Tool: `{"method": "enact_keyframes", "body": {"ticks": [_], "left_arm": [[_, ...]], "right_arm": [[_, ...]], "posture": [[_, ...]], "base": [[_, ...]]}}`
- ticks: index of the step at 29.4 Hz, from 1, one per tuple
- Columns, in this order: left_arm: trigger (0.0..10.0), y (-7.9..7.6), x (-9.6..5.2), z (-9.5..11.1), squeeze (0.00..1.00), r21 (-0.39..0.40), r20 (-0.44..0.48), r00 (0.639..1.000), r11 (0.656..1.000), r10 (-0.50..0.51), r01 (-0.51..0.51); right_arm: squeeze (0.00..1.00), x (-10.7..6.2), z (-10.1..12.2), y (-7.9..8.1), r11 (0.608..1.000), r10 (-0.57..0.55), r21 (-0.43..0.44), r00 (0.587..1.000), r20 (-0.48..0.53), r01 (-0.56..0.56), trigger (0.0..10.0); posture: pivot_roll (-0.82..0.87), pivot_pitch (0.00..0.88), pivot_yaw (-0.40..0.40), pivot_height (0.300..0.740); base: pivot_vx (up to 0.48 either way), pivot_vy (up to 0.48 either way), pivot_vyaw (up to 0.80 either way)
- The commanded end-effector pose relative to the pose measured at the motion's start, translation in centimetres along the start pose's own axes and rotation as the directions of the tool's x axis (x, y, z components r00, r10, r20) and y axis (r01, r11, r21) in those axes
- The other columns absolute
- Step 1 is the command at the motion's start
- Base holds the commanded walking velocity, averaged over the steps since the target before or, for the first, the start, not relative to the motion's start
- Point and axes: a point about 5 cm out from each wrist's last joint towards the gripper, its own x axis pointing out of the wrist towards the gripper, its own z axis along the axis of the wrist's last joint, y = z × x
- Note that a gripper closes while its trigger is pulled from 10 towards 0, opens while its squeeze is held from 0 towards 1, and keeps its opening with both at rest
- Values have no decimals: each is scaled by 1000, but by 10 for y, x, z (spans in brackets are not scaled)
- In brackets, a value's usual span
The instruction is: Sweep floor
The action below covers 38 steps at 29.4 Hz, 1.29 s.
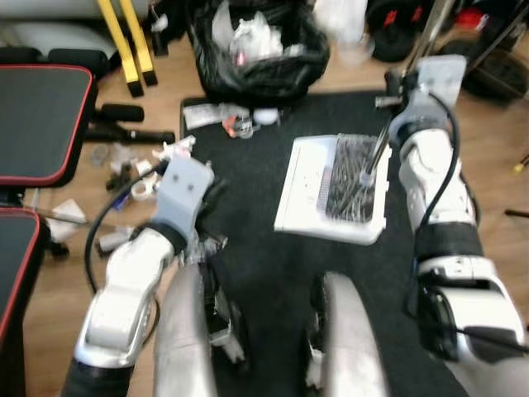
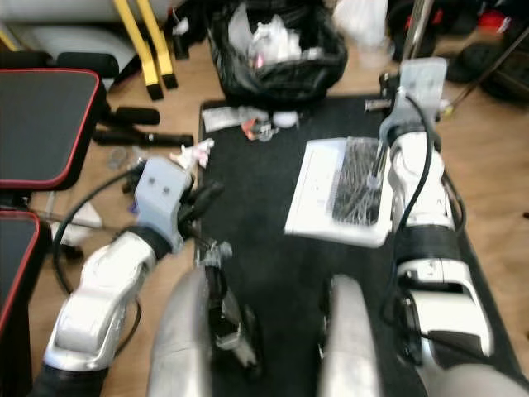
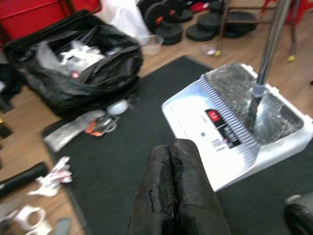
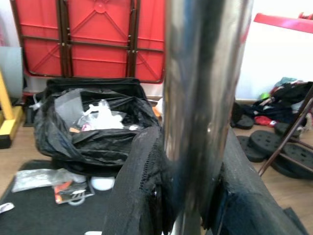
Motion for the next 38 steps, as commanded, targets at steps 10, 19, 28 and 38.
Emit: {"method": "enact_keyframes", "body": {"ticks": [10,19,28,38], "left_arm": [[10000,-4,-6,-6,0,-3,-50,999,1000,-17,17],[10000,-3,-5,-3,0,16,-46,999,1000,-11,12],[10000,0,-4,-4,0,0,-58,998,1000,25,-25],[10000,0,-5,-4,0,2,-61,998,1000,20,-20]], "right_arm": [[0,9,22,-8,999,18,-46,993,117,-12,10000],[0,11,23,-6,997,63,-62,989,132,-55,10000],[0,14,28,-7,992,95,-101,983,155,-80,10000],[0,16,26,-5,994,92,-68,982,165,-82,10000]], "posture": [[-26,313,-79,495],[-31,306,-80,465],[-31,303,-83,435],[-26,308,-80,395]], "base": [[0,0,0],[0,-267,0],[0,0,0],[0,0,0]]}}
